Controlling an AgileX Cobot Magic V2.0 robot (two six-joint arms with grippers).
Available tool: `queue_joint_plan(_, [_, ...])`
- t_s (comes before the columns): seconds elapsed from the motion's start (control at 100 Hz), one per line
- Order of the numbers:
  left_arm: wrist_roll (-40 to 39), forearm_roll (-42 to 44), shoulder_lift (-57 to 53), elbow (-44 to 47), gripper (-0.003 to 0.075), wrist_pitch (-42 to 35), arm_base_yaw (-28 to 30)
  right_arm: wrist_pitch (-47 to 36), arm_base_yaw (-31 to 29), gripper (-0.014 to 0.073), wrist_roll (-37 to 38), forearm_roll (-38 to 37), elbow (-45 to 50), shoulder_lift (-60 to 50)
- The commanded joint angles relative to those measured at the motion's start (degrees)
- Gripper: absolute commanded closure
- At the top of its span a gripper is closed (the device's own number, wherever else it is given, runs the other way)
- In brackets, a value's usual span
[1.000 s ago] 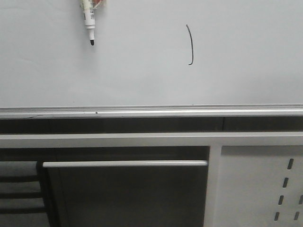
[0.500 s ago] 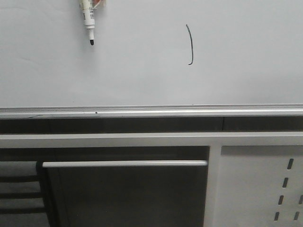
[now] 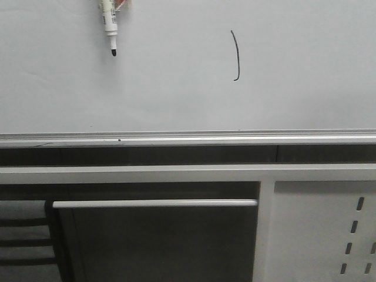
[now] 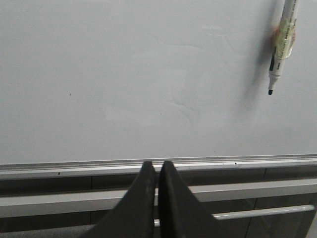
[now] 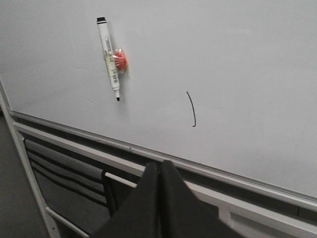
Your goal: Write number 1 on whiteboard
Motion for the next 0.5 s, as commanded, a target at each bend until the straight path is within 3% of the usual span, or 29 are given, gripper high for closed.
queue_joint_plan(0.0, [-0.7,-0.4,-1.4,2.3,0.0741,-4.5,-0.2,-6.5,-0.2,0.0647,0.8,-4.4,-0.3,0.3])
queue_joint_plan(0.06, [-0.7,-0.4,-1.4,2.3,0.0741,-4.5,-0.2,-11.7,-0.9,0.0647,12.0,-12.9,1.8,0.5])
queue_joint_plan(0.1, [-0.7,-0.4,-1.4,2.3,0.0741,-4.5,-0.2,-13.6,-1.8,0.0647,20.9,-22.8,3.0,0.5])
queue_joint_plan(0.16, [-0.7,-0.4,-1.4,2.3,0.0741,-4.5,-0.2,-13.3,-3.9,0.0647,36.1,-36.0,4.1,0.5])
queue_joint_plan(0.2, [-0.7,-0.4,-1.4,2.3,0.0741,-4.5,-0.2,-12.5,-5.3,0.0647,41.1,-40.3,4.7,0.5])
queue_joint_plan(0.35, [-0.7,-0.4,-1.4,2.3,0.0741,-4.5,-0.2,-16.4,-11.2,0.0647,41.6,-43.6,9.1,0.5])
queue_joint_plan(0.49, [-0.7,-0.4,-1.4,2.3,0.0741,-4.5,-0.2,-21.3,-12.6,0.0647,40.9,-43.6,14.8,-0.4])
